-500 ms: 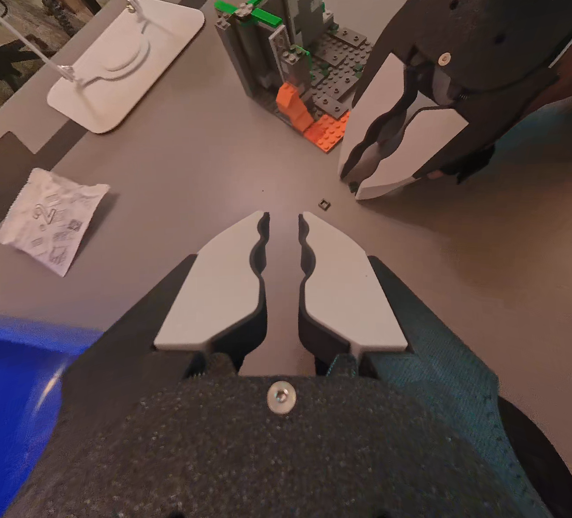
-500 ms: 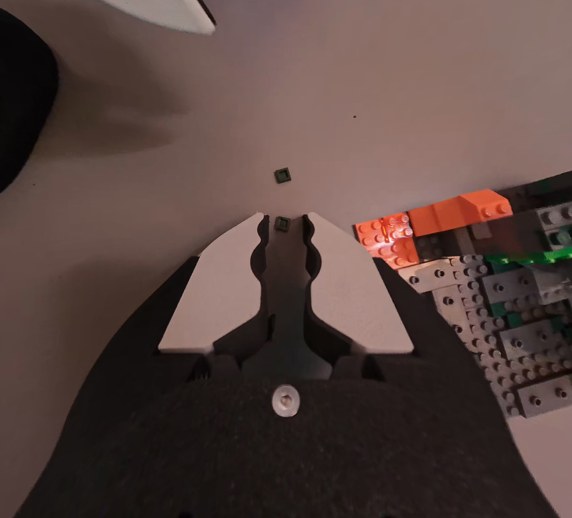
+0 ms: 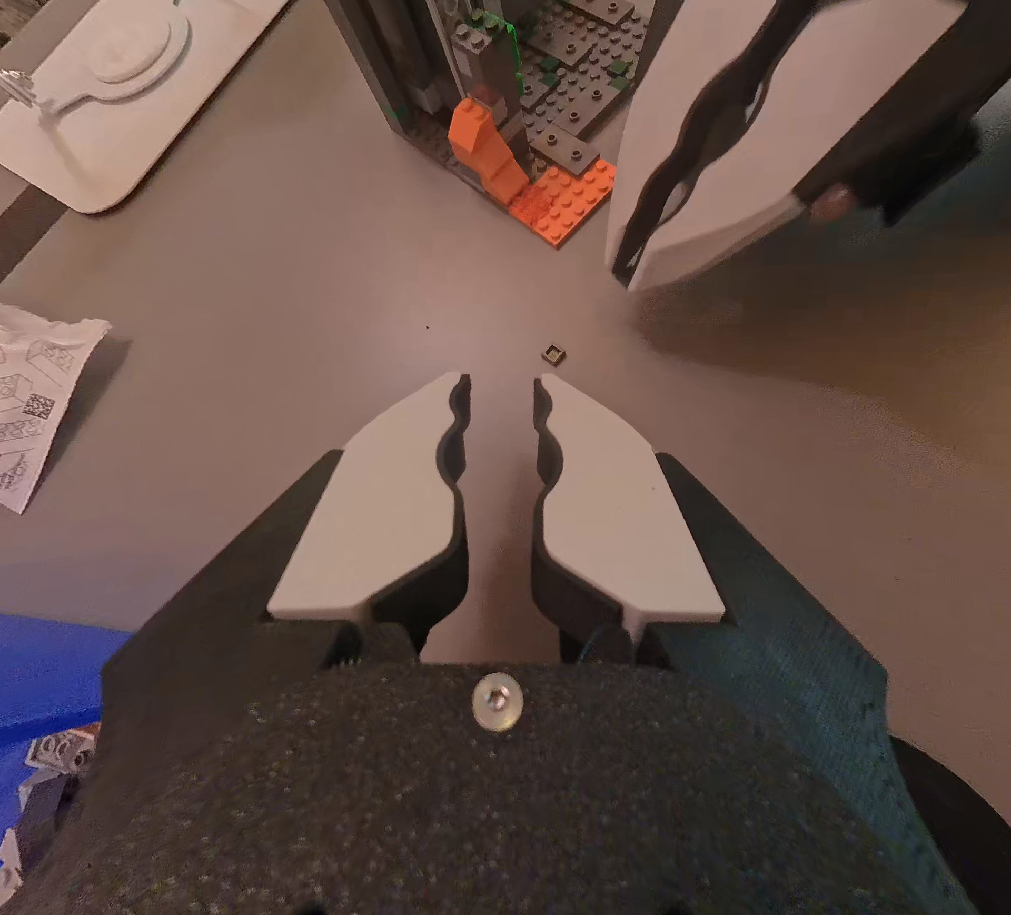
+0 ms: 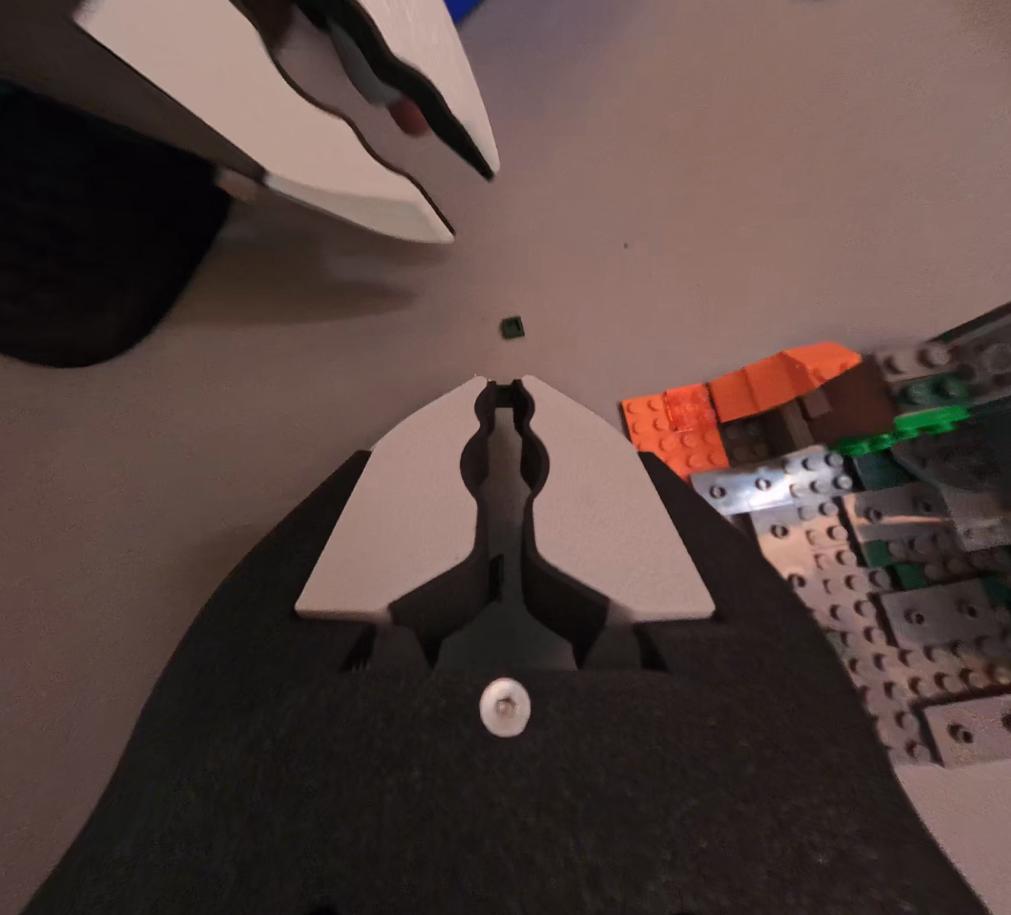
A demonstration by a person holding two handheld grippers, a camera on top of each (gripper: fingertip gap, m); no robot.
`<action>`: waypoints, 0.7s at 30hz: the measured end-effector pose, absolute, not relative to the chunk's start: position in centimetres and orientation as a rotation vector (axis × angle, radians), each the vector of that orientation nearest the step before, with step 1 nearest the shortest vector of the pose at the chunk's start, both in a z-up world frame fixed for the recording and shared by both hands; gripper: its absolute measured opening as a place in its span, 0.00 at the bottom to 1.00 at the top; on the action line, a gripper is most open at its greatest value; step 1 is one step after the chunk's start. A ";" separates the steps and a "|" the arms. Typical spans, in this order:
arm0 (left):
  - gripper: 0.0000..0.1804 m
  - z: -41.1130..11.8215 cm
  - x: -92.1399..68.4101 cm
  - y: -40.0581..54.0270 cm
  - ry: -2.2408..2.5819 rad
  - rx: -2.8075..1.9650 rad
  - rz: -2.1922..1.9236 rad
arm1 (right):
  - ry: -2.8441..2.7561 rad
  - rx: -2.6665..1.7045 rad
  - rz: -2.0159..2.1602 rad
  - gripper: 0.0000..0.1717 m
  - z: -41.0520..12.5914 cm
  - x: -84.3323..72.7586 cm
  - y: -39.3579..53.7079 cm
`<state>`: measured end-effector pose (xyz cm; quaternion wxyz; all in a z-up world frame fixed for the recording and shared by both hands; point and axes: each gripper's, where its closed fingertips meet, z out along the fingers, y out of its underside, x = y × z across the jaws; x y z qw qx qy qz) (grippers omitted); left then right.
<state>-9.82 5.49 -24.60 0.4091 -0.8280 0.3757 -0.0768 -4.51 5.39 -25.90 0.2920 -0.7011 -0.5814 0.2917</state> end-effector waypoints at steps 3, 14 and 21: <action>0.13 -25.1 -9.6 5.5 0.959 -2.092 -0.193 | -1.516 -1.780 0.901 0.03 -24.1 -4.0 5.3; 0.15 -27.7 -7.6 5.6 1.124 -2.185 -0.281 | -1.527 -1.642 1.037 0.03 -22.6 -2.2 5.6; 0.10 -28.5 -7.0 6.1 1.238 -2.242 -0.319 | -1.514 -1.646 1.037 0.03 -22.5 -1.9 5.8</action>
